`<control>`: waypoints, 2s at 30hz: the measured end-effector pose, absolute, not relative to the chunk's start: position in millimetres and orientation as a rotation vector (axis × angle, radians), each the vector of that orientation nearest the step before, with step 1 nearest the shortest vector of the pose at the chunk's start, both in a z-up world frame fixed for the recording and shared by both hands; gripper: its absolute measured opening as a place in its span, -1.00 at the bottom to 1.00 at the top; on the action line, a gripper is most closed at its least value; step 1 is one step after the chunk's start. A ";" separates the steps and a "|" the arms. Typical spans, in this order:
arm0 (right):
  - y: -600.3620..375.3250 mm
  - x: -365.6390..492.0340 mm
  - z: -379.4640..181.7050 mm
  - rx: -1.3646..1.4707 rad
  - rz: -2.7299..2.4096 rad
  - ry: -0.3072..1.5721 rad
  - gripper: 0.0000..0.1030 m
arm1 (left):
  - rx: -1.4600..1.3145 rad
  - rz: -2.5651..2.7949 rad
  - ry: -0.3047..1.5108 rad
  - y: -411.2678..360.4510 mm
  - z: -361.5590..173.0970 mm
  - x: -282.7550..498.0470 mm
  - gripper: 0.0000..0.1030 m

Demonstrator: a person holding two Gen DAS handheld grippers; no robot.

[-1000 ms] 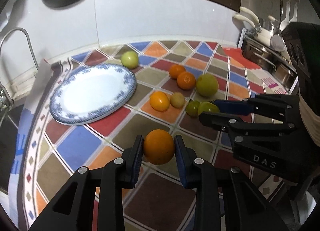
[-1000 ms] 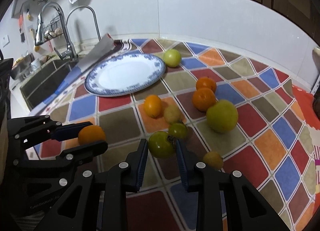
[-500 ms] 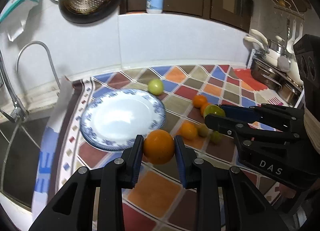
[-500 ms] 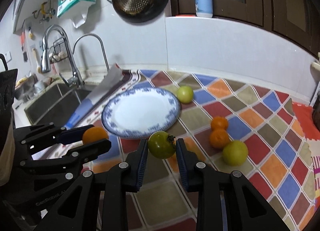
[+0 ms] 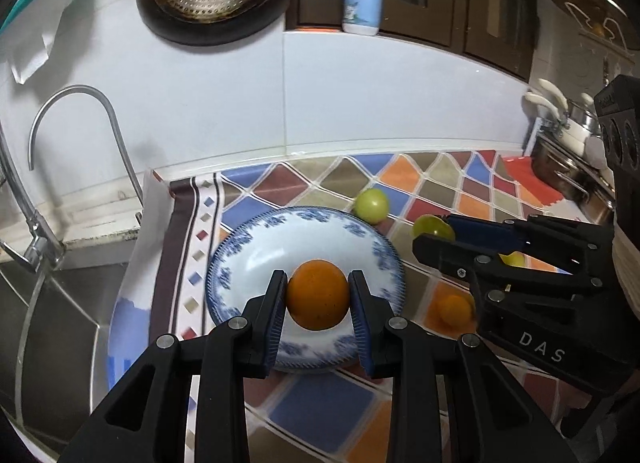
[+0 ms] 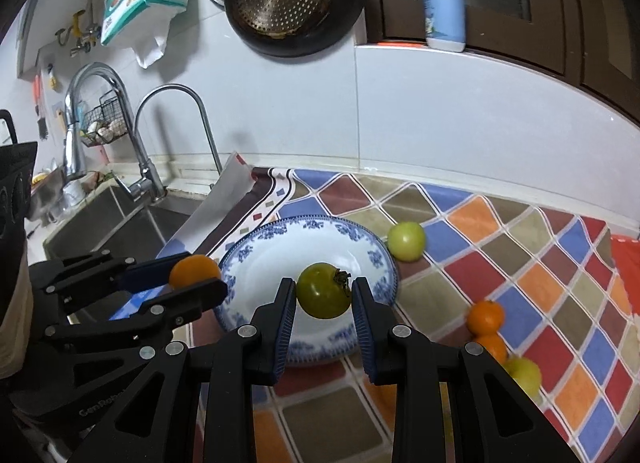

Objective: Organize fruits
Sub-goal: 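Carry the orange with the left tool while the right tool carries the tomato to the plate, then open the left tool over the plate while the right tool releases its tomato, then lift both tools off the plate and move toward the remaining fruits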

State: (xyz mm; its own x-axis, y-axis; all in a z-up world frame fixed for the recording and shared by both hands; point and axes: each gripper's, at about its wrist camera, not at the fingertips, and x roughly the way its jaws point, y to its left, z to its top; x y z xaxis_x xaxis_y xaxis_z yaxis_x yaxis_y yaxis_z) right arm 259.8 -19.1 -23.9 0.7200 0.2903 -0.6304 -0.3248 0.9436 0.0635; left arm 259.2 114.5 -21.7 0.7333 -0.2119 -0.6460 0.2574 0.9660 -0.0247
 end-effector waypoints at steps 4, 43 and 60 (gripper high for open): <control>-8.7 286.4 -30.7 -0.043 0.329 0.720 -0.42 | 0.071 -0.252 0.712 126.3 -28.4 284.3 -0.40; 7.9 397.5 -106.8 -0.018 0.229 0.930 -0.31 | 0.054 -0.269 0.882 141.6 -99.6 395.5 -0.04; -5.6 309.8 -47.3 -0.064 0.102 0.734 0.20 | 0.073 -0.267 0.702 141.2 -35.2 312.9 0.43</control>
